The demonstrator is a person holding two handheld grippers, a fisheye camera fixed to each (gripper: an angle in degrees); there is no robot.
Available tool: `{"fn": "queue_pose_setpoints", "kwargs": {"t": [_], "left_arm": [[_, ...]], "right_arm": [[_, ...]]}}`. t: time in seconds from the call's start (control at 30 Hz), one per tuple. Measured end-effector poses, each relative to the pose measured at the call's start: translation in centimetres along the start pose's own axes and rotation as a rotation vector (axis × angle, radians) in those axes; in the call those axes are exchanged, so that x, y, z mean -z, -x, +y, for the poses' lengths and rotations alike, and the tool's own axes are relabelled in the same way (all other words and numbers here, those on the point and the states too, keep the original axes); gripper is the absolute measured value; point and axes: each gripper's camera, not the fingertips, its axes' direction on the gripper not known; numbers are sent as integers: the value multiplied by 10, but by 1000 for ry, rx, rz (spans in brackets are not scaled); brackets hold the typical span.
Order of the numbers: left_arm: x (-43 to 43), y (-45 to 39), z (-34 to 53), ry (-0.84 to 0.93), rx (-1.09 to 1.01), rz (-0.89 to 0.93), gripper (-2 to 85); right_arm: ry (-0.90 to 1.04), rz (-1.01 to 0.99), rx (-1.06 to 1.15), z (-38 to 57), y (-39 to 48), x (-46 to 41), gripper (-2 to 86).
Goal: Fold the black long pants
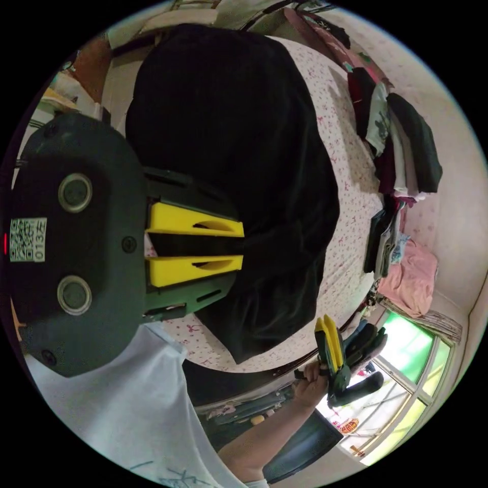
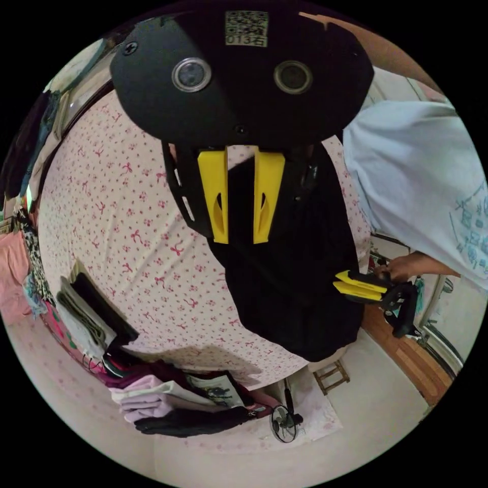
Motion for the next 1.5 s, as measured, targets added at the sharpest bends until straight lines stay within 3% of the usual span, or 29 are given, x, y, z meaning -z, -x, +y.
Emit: {"fn": "queue_pose_setpoints", "kwargs": {"t": [0.27, 0.43, 0.73, 0.9, 1.0, 1.13, 1.3, 1.5], "left_arm": [[-11, 24, -32, 133, 23, 82, 89], [-3, 28, -48, 159, 12, 63, 34], [22, 14, -69, 121, -82, -52, 12], [33, 36, -69, 120, -15, 3, 11], [66, 44, -62, 46, 2, -35, 7], [91, 7, -65, -34, -190, -169, 2], [62, 10, -68, 130, -220, -249, -2], [92, 60, -63, 81, -123, -105, -1]], "right_arm": [[98, -116, 110, -38, -49, -13, 95], [235, -170, 118, -56, -62, -45, 76], [190, -111, 116, -75, -61, -29, 32], [195, -88, 26, -90, -58, -43, 53], [90, -13, -18, -102, -44, -16, 50], [-78, 22, 26, -129, 7, -1, 18], [-58, -8, 149, -184, 72, -47, 6], [85, 50, 154, -227, 91, -105, 4]]}}
